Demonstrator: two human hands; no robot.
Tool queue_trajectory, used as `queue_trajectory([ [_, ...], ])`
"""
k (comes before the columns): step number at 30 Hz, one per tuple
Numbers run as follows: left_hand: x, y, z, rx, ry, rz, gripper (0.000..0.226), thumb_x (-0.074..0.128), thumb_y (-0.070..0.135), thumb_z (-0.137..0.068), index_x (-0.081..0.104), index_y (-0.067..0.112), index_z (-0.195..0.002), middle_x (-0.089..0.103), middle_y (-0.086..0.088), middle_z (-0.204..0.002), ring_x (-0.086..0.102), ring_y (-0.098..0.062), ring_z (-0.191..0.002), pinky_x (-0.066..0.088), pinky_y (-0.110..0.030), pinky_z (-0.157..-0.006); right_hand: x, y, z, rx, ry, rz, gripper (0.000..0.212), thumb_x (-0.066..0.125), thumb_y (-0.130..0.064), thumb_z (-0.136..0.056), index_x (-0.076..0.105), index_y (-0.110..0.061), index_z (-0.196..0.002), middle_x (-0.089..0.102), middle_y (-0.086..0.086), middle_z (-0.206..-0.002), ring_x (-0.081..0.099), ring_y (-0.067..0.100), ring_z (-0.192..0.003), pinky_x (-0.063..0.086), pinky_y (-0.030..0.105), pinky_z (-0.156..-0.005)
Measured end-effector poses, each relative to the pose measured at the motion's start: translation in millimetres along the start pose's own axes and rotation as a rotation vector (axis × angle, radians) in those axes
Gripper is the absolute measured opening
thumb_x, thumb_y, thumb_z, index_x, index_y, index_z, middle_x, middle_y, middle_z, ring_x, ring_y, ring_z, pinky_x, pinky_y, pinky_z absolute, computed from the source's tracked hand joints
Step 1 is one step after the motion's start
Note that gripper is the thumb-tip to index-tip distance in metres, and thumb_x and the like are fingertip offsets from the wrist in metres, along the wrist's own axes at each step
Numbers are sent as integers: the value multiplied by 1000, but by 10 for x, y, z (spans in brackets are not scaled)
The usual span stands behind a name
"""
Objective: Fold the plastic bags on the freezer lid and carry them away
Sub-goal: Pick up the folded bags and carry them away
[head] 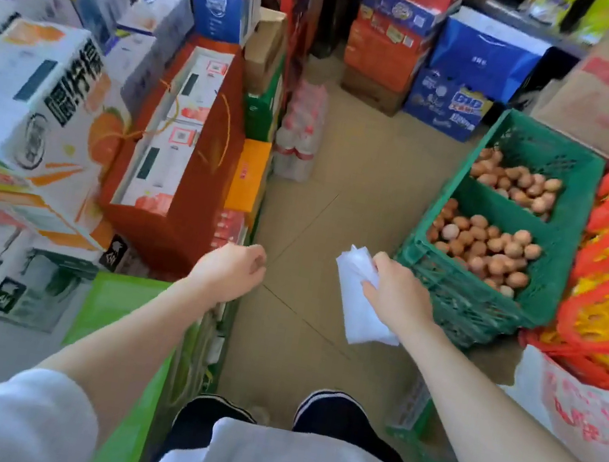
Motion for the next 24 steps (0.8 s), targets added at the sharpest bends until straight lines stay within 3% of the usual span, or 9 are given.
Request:
queue_trajectory([
  [4, -480, 170, -1284, 73, 14, 45, 27, 46, 30, -94, 54, 19, -118, 65, -2, -101, 60, -18, -84, 51, -29, -68, -303, 238, -1256, 34, 54, -15, 16, 48, -20, -91, 35, -12, -85, 40, -2, -74, 42, 27, -69, 20, 32, -46],
  [15, -1650, 1010, -4932, 143, 37, -2, 27, 46, 33, -93, 54, 22, -116, 66, -2, -105, 62, -23, -92, 53, -38, -80, -1340, 1208, -4696, 109, 65, -108, 17, 50, -22, -91, 36, -14, -87, 47, 2, -82, 48, 29, -74, 29, 32, -54],
  [24, -2487, 1722, -7863, 256, 93, -25, 22, 53, 27, -88, 59, 18, -107, 67, 1, -93, 62, -25, -91, 51, -37, -80, -2055, 2184, -7377, 236, 176, -197, 16, 52, -22, -92, 39, -13, -87, 49, 3, -85, 52, 30, -80, 33, 34, -58],
])
Point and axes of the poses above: each hand's wrist, its own z-axis away from the middle knuckle, its own x-axis out of the palm, y = z × x, the point moved 4 cm from there along -z, towards the middle knuckle
